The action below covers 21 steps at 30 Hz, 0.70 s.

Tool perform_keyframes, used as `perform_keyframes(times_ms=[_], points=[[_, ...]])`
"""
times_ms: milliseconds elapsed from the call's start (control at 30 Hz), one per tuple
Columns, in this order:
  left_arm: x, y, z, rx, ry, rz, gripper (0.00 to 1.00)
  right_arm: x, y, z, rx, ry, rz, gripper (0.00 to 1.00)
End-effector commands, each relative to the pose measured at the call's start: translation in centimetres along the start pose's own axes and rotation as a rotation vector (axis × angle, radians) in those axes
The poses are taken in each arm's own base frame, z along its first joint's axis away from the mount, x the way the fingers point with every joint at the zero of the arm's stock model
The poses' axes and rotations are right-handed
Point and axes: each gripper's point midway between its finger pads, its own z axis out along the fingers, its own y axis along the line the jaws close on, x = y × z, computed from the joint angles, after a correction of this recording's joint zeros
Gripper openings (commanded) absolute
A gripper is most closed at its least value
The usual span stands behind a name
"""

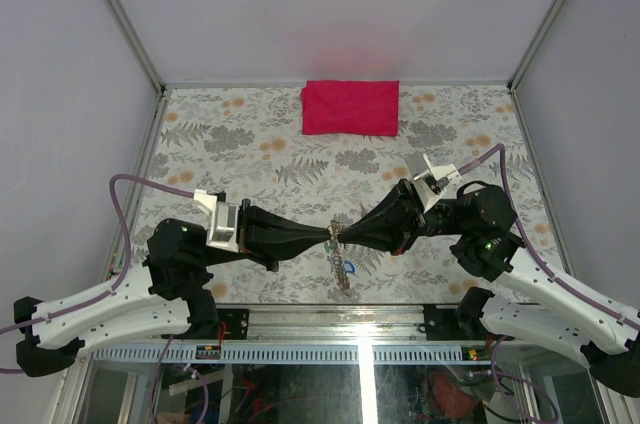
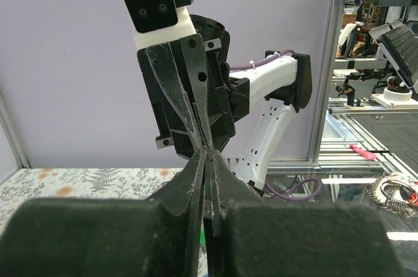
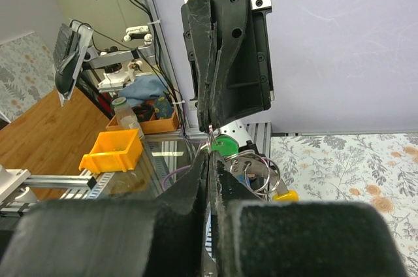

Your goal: Put the keys on the keyring

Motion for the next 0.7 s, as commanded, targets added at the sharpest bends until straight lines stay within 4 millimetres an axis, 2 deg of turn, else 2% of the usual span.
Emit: perform_keyframes(times_ms=[0,667], points=[[-3.0,-0.7,0.4,0.036,-0.078,0.031,0.0,-2.4,0.8,-0.1,0.001,-0.079,-0.06,0.0],[-3.0,-1.0,0.2,0.049,-0.071,0.031,0.0,-3.0,-0.5,-0.6,0.105,-0.116,-0.045,0.0]])
